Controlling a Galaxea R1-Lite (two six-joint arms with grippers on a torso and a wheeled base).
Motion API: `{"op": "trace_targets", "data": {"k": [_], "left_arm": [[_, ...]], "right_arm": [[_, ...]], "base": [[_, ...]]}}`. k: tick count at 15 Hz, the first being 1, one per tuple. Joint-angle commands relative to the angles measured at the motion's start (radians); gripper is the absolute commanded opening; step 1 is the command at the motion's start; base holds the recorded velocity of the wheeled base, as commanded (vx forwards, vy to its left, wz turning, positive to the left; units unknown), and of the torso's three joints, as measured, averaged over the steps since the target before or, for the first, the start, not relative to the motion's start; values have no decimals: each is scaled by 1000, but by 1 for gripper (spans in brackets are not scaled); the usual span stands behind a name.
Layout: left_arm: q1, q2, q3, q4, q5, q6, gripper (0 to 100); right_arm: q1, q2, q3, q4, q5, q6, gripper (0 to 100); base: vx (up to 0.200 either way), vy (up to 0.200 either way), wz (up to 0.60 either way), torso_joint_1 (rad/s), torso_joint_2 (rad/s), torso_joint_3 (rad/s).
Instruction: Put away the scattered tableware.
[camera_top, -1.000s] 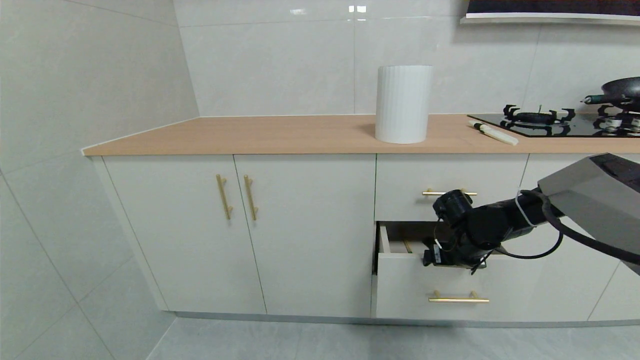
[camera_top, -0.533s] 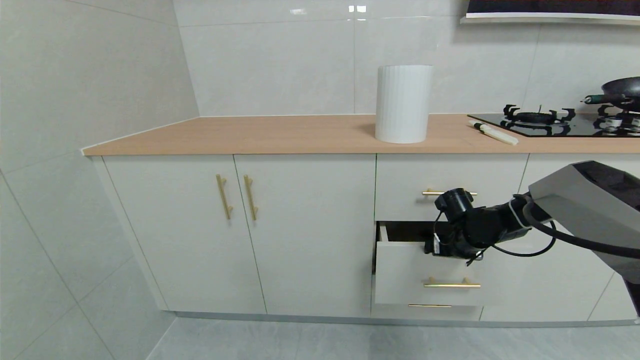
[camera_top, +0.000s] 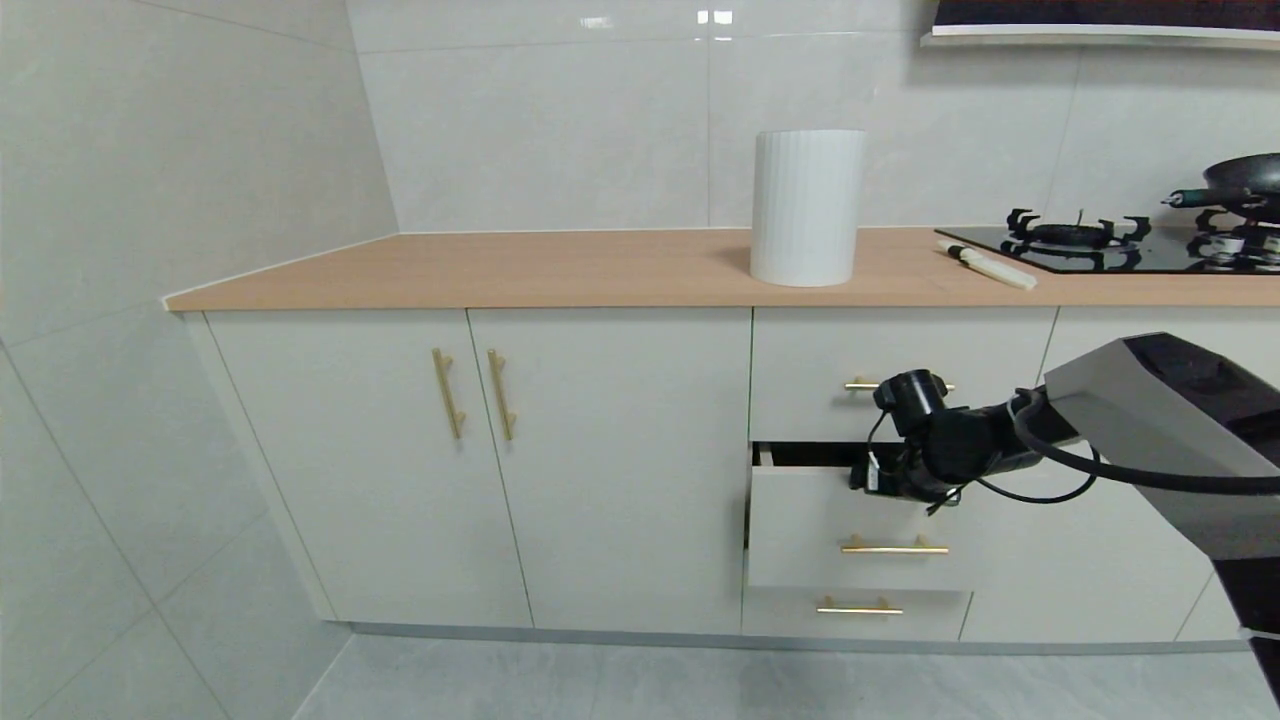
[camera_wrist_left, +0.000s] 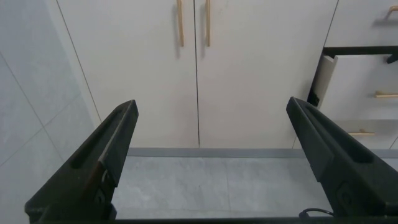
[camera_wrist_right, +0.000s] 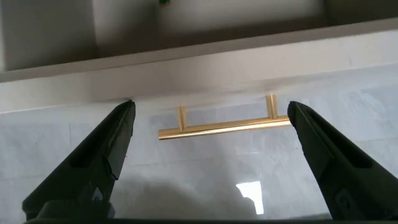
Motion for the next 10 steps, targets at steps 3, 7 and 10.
{"op": "trace_targets", "data": {"k": [3, 7, 10], "left_arm": [[0, 0, 0, 0, 0, 0, 100], [0, 0, 0, 0, 0, 0, 100], [0, 0, 0, 0, 0, 0, 100]], "right_arm": [[-26, 62, -38, -94, 1, 0, 100], [-54, 98, -38, -194, -1, 2, 100], [-62, 125, -67, -237, -2, 5, 100]], "base": [[0, 0, 0, 0, 0, 0], [0, 0, 0, 0, 0, 0], [0, 0, 0, 0, 0, 0]]}}
